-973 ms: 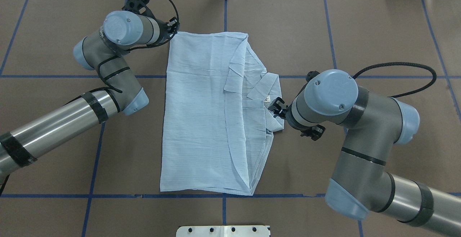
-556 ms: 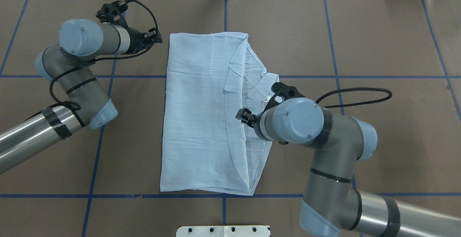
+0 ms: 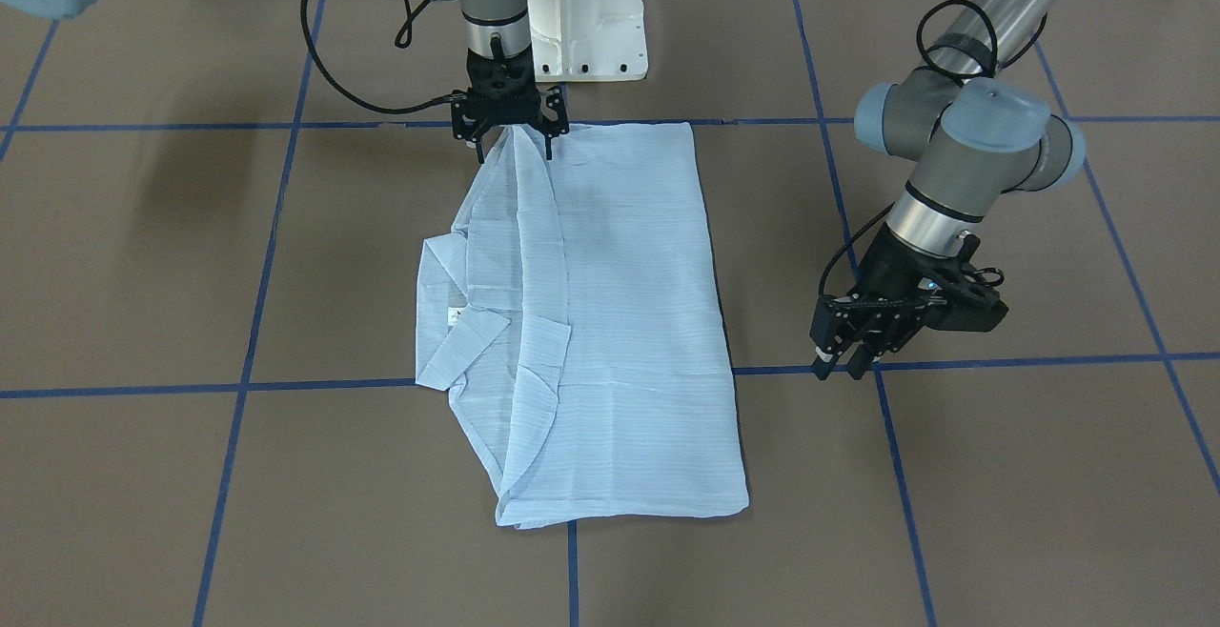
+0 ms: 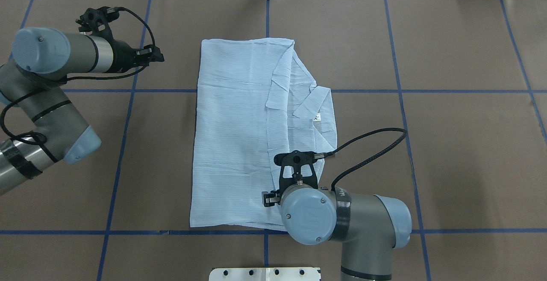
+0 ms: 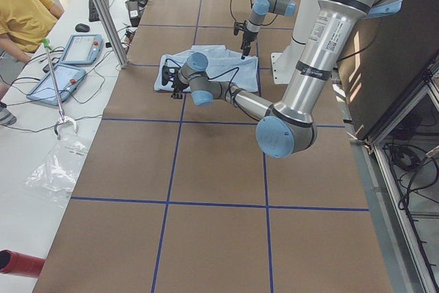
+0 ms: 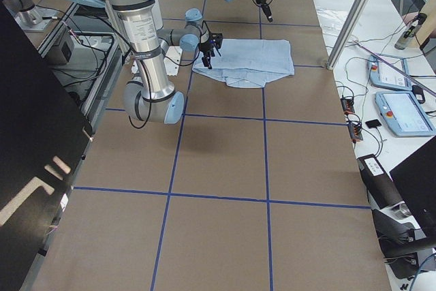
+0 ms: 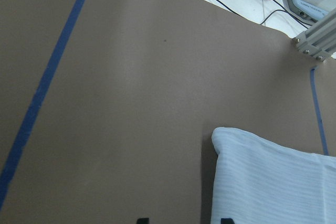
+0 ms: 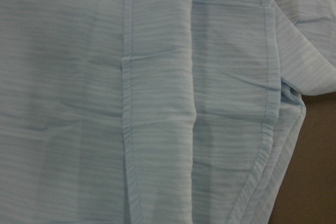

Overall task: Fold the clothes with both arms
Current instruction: 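Slide the right gripper along the shirt edge nearest the robot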

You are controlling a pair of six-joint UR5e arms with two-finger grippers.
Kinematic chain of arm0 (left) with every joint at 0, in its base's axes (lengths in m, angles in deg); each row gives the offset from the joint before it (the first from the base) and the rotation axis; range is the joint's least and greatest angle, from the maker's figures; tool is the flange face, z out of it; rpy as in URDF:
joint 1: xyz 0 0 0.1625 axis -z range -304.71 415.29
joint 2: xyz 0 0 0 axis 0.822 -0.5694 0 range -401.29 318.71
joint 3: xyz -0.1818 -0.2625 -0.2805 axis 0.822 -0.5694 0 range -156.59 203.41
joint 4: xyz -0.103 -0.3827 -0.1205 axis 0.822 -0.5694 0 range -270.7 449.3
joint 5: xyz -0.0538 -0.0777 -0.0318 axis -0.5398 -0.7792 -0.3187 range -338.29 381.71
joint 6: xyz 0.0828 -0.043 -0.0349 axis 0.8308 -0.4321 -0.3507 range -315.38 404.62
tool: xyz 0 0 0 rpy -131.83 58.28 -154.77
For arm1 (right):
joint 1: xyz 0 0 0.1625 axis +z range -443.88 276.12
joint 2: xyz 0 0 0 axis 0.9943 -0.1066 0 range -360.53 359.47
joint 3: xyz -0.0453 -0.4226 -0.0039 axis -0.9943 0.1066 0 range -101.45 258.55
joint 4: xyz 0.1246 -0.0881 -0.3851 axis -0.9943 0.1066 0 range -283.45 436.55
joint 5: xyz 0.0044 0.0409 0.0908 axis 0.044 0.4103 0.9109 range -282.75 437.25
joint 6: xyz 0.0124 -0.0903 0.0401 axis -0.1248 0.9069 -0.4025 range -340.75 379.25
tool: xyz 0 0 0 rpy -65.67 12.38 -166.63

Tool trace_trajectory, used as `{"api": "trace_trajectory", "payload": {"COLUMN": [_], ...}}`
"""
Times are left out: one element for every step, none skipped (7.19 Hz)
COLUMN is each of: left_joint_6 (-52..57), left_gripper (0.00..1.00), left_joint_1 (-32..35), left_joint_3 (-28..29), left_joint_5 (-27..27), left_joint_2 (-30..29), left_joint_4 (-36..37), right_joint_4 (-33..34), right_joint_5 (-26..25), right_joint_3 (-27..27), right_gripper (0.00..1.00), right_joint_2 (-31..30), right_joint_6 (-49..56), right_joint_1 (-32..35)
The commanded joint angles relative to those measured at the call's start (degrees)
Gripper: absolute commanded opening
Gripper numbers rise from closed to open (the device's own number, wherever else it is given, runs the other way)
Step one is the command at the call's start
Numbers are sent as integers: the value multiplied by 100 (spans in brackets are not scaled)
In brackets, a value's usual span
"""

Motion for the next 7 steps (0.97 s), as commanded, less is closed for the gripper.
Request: {"api": "trace_trajectory", "payload": {"left_joint_6": [70,70,70,61,53,35,35], "left_gripper": [56,56,56,57,57,57,58], "left_joint_1": [32,32,32,32,32,32,32], "left_joint_3": [-49,-40,-40,-48,-49,-57,-49], "left_joint_5": [-43,-43,-43,-43,-43,-43,-43], "left_joint_2": [85,86,86,86,86,86,86], "left_joint_4": [2,2,2,2,-6,-7,-15], "right_joint_4": [776,776,776,776,785,776,776], "right_joint_5": [-46,-46,-28,-19,-11,-2,33], "right_joint_3": [52,252,324,377,421,491,500], "right_gripper": [100,100,100,100,100,100,100], "right_joint_2": [343,404,404,404,378,378,352], "right_joint_6": [999,1139,1463,1501,1510,1510,1605], "right_joint_1": [-169,-170,-126,-82,-38,23,172]}}
